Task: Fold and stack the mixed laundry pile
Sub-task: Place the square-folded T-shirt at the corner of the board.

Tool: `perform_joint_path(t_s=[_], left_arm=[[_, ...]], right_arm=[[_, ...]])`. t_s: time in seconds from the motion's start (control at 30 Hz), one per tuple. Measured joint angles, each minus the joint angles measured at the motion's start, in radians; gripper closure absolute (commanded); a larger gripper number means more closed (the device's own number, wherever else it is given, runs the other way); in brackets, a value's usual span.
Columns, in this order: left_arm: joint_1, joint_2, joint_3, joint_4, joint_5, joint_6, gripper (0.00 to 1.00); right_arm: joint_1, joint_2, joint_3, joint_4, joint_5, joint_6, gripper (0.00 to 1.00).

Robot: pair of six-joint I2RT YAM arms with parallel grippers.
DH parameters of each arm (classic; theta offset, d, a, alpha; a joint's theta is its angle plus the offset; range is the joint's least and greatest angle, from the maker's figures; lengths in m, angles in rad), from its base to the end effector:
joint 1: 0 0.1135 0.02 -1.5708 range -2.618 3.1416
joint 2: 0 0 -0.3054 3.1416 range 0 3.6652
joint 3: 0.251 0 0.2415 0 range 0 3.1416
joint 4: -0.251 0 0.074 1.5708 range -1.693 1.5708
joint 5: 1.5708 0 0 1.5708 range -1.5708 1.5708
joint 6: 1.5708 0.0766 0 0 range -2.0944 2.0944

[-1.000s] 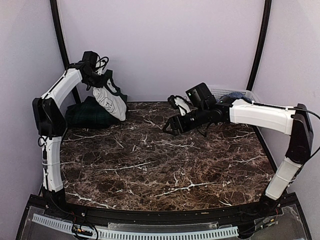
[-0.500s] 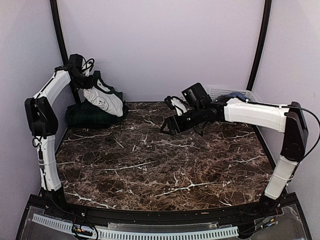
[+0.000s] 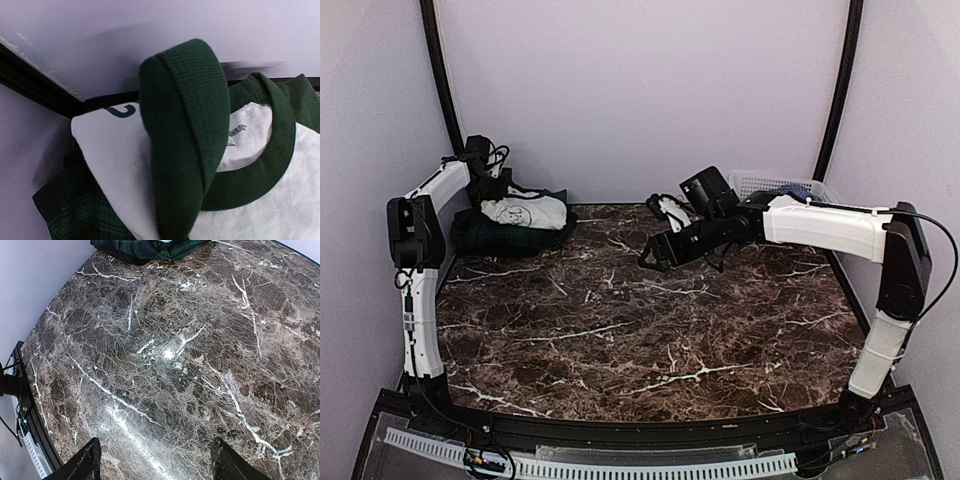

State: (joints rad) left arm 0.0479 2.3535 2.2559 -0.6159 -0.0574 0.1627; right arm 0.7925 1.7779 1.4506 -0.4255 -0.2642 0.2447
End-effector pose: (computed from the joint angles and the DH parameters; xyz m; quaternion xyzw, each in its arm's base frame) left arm 0.5869 0.0325 0.2684 0.0403 0.9083 0.0696 0.4104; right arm 0.2887 0.3214 0.2928 -0.2964 0.8615 0.3004 0.2825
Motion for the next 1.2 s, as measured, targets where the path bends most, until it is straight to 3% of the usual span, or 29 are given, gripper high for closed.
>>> perform_joint_path(t_s=[0.17, 0.27, 0.4, 0.5, 0.67, 0.77, 1.2], left_arm=[[0.014, 0.032, -0.001, 0.044, -0.074, 0.017, 0.86], [0.022, 0.046, -0.001, 0.074, -0.122, 0.03, 0.62], [0.039, 0.061, 0.005, 0.089, -0.177, 0.022, 0.41], [0.05, 0.065, 0.025, 0.088, -0.23, 0.003, 0.34], [0.059, 0.048, 0.047, 0.083, -0.28, -0.039, 0.26], [0.058, 0.0, 0.033, 0.082, -0.278, -0.061, 0.04], [-0.052, -0.494, -0.354, 0.243, -0.182, -0.166, 0.01]], right_arm=[[0.0, 0.019, 0.024, -0.021, -0.001, -0.001, 0.26], [0.0, 0.022, 0.029, -0.031, 0.0, -0.001, 0.24], [0.0, 0.032, 0.051, -0.052, 0.008, -0.001, 0.2], [-0.002, 0.034, 0.062, -0.055, 0.02, -0.002, 0.17], [-0.019, 0.028, 0.06, -0.06, 0.045, 0.001, 0.03], [-0.06, -0.016, 0.026, -0.051, 0.053, 0.015, 0.01], [-0.36, -0.368, -0.16, 0.023, 0.003, 0.048, 0.01]])
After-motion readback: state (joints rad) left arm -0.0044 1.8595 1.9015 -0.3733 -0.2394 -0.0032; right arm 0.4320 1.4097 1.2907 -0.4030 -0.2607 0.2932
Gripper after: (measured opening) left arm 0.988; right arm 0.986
